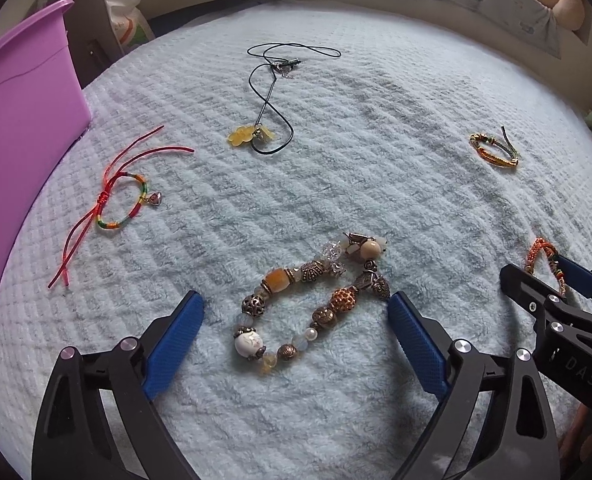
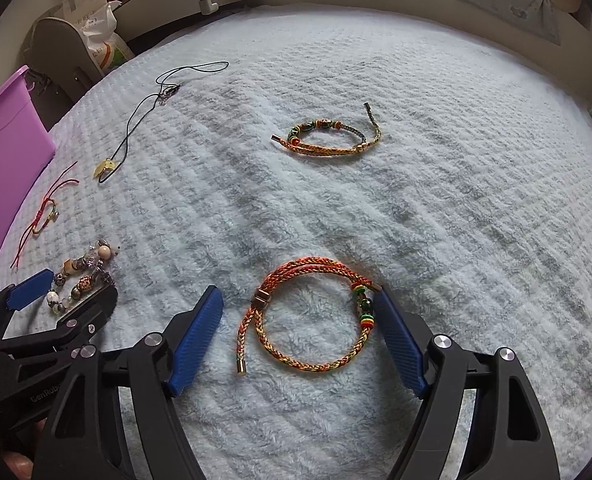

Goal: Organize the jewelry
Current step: 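Close the left tool on the beaded bracelet while the right tool closes on the braided bracelet, then lift and carry both bracelets over the pink tub with both tools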

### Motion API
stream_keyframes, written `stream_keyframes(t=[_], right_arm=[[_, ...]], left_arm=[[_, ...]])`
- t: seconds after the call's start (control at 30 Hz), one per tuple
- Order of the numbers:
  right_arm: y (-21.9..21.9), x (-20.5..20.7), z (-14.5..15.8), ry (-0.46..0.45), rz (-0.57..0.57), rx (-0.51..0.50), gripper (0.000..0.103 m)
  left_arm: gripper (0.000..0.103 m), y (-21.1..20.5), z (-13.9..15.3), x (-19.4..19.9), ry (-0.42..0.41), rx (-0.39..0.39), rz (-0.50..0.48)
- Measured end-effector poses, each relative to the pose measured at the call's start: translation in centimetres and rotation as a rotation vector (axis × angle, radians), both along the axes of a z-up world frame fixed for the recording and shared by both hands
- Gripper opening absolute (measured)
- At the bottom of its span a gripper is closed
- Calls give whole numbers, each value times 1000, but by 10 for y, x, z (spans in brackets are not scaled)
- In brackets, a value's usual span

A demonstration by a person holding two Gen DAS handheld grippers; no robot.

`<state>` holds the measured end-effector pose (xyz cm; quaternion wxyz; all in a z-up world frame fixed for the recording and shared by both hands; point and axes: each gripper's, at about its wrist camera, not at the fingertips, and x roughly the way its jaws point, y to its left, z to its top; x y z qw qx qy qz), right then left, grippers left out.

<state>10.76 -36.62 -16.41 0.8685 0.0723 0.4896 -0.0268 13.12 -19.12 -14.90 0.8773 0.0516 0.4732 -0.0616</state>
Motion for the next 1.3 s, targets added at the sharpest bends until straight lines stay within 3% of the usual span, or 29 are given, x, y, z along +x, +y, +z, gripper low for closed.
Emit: stream_keyframes(t=[0.23,0.3,0.5,0.6,0.67,0.77,1.3], right_arm=[[-2,-1,1,-2,-3,1,70],[-3,-3,2,-3,-1,2,67],[-10,-5,5,2,-14,10,51],[-8,-5,7,5,3,8,36],[-7,-4,10,2,12,11,20],[-7,-6,14,-6,3,26,12],[2,-36,36,-16,2,43,10]], left_arm=[[73,-8,2,-14,-23,22,-4],[63,-12,4,-15,-17,10,-21],[47,-19,8,-17,-4,9,-43],[29,-19,11,-15,1,0,-63],[19,-20,12,-13,8,-4,-71],[19,-15,16,-12,20,-35,-68],[19,1,37,-26,9,-90,-92]])
